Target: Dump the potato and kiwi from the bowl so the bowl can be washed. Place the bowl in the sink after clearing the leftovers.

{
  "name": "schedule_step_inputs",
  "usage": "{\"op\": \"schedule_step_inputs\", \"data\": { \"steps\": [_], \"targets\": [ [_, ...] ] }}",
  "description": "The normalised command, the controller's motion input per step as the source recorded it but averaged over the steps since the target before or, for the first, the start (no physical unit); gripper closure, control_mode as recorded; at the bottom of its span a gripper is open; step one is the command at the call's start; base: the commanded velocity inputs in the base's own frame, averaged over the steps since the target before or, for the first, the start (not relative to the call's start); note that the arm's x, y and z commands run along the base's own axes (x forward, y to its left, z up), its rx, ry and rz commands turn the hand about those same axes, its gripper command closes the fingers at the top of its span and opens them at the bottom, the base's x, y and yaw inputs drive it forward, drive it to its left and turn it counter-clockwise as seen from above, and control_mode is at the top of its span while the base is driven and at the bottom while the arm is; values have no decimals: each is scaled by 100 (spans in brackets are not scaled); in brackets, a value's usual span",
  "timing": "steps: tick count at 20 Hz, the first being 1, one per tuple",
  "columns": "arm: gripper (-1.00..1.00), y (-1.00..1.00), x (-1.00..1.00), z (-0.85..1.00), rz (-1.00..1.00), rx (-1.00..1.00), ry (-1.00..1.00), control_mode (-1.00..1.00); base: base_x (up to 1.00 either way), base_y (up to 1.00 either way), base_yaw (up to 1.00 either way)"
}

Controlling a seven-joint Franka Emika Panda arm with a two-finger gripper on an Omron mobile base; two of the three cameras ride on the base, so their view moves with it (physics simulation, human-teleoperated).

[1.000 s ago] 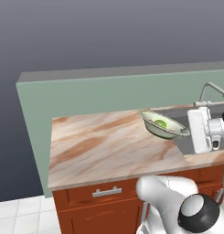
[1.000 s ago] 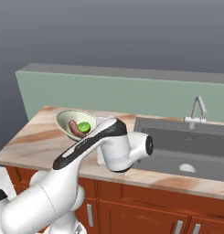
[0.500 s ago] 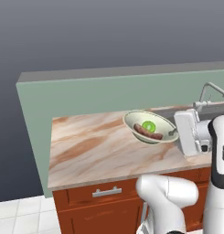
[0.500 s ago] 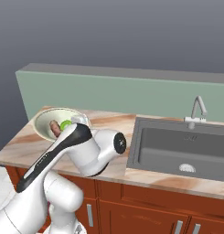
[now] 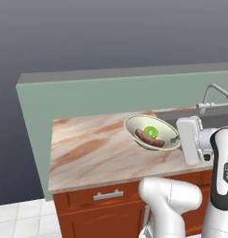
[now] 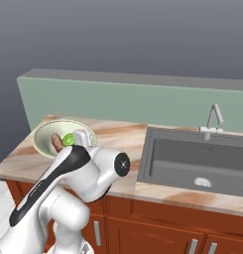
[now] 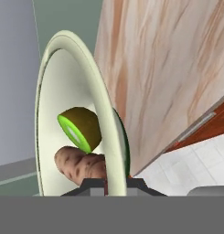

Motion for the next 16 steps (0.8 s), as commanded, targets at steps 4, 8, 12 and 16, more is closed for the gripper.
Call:
{"op": "schedule_step_inputs", "data": {
  "steps": [4,8,12,16],
  "targets": [
    [100,0,0,0,0,0,0,100,-3,-67,0],
    [100,0,0,0,0,0,0,100,0,-86,0],
    [100,0,0,0,0,0,0,100,-2,-100,0],
    [100,0,0,0,0,0,0,100,-5,-100,0]
  ]
}}
